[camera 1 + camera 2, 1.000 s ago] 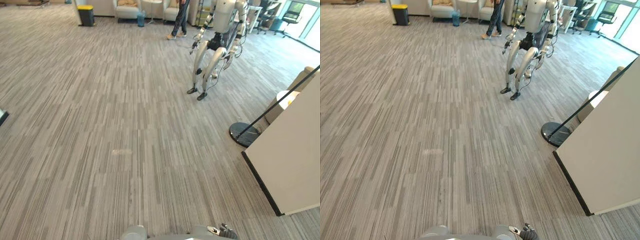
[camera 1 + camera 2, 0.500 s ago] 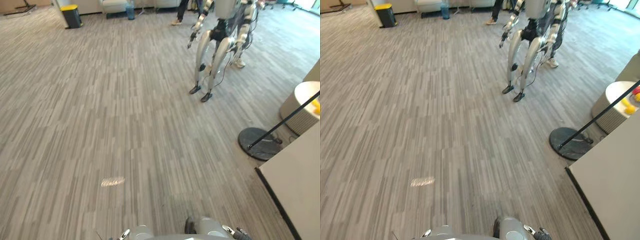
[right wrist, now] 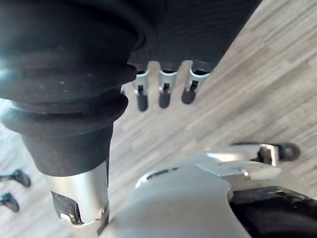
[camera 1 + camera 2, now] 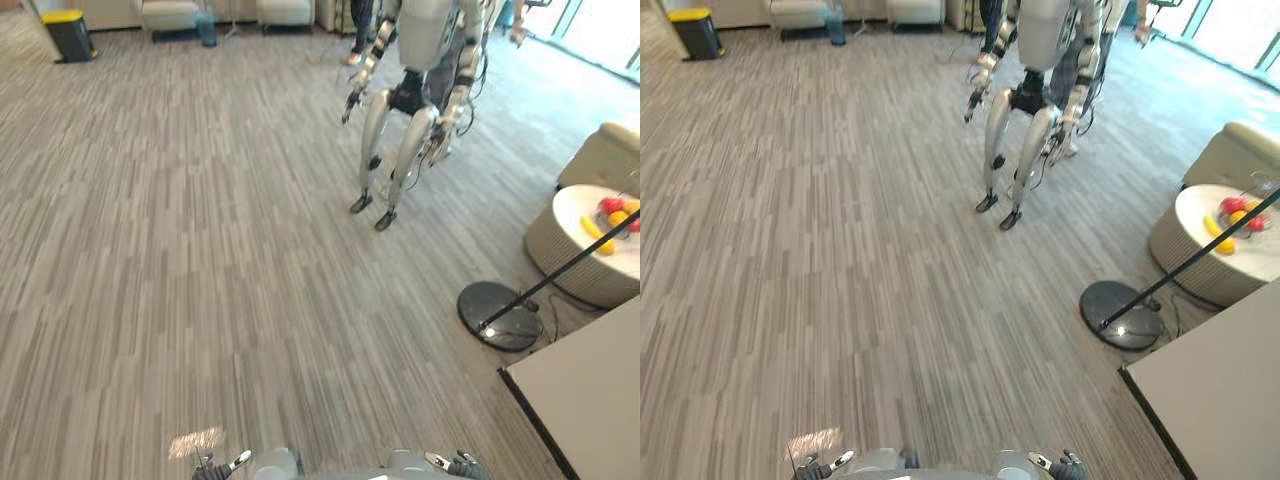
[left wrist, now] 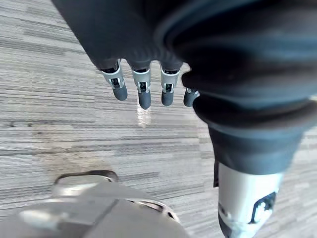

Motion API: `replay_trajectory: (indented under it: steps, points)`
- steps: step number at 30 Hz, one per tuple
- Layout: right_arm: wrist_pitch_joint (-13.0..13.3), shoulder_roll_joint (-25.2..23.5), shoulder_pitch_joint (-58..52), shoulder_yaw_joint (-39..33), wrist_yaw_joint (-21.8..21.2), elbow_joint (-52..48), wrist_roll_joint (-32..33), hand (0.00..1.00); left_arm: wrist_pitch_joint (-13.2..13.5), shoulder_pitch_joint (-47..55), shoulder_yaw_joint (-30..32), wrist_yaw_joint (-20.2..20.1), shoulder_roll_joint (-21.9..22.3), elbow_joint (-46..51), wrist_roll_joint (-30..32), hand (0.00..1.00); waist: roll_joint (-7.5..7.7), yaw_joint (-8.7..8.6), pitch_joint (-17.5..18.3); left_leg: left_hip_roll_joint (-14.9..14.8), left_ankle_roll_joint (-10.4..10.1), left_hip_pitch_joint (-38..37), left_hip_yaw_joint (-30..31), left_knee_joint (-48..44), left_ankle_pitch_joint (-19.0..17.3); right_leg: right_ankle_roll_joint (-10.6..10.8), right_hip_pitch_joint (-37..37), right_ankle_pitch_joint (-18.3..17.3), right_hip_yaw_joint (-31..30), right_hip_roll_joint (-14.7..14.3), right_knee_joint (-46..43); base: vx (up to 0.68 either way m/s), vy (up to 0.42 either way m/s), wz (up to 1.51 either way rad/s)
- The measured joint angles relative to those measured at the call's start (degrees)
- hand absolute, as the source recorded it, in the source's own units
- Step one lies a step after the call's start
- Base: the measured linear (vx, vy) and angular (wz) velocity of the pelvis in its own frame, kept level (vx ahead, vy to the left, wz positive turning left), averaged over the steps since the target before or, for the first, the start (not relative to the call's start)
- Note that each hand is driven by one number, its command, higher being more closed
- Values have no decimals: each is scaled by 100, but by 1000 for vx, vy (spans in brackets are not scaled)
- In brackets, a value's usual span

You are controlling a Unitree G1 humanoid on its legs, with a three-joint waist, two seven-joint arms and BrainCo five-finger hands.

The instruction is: Organize washtable

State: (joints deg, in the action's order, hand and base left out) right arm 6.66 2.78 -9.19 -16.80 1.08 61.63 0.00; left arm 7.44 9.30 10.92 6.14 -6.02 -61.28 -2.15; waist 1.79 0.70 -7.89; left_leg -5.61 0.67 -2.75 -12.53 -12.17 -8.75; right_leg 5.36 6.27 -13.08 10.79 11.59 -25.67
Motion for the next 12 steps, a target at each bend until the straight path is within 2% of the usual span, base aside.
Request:
replay_trajectory:
  steps: [1, 2, 3, 4, 6, 7, 8, 12]
  points:
    - [-1, -4, -7, 2, 0, 1, 0, 0, 2, 3, 0, 1, -4, 0, -3, 0, 11, -1, 12, 11, -20, 1, 22, -10, -12, 2, -10, 131, -6, -15, 188, 268, -76, 34]
    - [-28, -45, -32, 28, 1, 13, -10, 0, 33, 3, -2, 2, -53, 10, -5, 0, 128, 34, 85, 89, -100, -3, 71, -47, -61, 33, -30, 902, -36, 16, 806, 251, -151, 29]
    - [-41, -109, -43, 108, 4, 27, -21, 0, 32, 19, 0, 9, -96, -11, -1, 0, 222, 28, 151, 166, -202, -39, 138, -57, -127, 8, -80, 1144, 36, 63, 978, 241, -182, 19]
    - [-44, -73, -23, 121, -1, 42, -53, 0, 35, 43, -3, 11, -62, -5, -1, 0, 177, 45, 168, 121, -207, -83, 142, -54, -126, 10, -157, 1120, 17, 9, 1049, 212, -199, 6]
    - [-29, 109, -30, 213, -7, 55, -109, 0, 57, 89, -5, 7, 112, -12, 9, 0, -59, 30, 276, -56, -358, -237, 138, 184, -102, -24, -405, 1145, 51, -195, 1464, 152, -135, -15]
    - [-29, 133, -32, 213, -8, 59, -114, 0, 57, 87, -3, 7, 140, -13, 9, 0, -58, 27, 276, -77, -380, -257, 142, 250, -89, -37, -447, 1154, 61, -245, 1597, 102, -123, -10]
    - [-29, 185, -26, 214, -6, 93, -114, 0, 65, 83, -4, 12, 146, -13, 14, 0, -144, 16, 301, -137, -433, -301, 146, 357, -54, -92, -516, 1215, 126, -342, 1784, 60, -105, -4]
    - [-35, 209, -43, 248, 18, 249, -110, 0, 80, 84, 2, 38, 179, -10, 17, 0, -136, 23, 310, -224, -499, -417, 175, 496, -13, -156, -723, 1269, 188, -499, 2026, 11, -76, 2]
